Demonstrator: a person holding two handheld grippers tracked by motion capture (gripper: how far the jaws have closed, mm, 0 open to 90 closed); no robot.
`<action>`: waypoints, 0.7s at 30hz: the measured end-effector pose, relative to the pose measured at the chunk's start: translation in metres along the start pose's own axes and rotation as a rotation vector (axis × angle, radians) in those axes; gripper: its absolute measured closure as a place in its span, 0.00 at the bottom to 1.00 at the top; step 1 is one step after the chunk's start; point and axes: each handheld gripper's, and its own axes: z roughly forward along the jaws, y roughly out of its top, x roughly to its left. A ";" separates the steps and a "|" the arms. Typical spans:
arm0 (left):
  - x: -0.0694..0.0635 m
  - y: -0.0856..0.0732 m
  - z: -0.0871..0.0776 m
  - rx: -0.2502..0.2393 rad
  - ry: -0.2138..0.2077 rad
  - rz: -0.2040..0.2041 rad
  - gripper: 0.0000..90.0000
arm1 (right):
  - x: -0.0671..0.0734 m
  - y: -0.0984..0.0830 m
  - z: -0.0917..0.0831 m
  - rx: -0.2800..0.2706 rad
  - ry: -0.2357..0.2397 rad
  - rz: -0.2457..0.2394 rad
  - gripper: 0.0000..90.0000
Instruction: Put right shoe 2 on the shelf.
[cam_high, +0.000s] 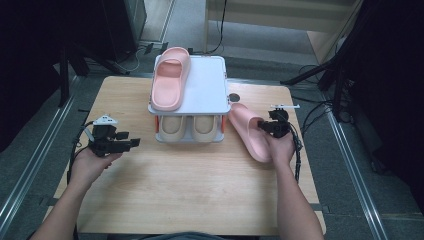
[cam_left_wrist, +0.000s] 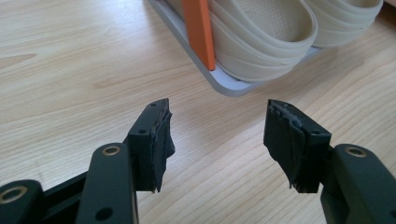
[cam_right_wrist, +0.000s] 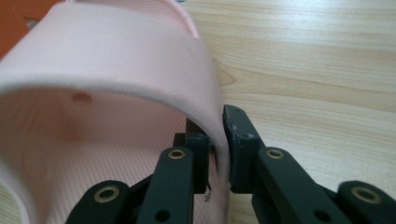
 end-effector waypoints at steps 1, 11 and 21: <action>0.000 0.000 0.000 0.005 -0.001 0.003 0.46 | 0.000 0.001 -0.001 0.010 -0.002 0.007 0.93; 0.003 0.001 0.002 0.000 -0.019 -0.021 0.46 | 0.003 0.014 -0.012 0.019 -0.034 -0.027 0.93; 0.004 0.003 0.004 0.004 -0.024 -0.024 0.46 | 0.005 0.049 -0.027 0.045 -0.073 -0.077 0.93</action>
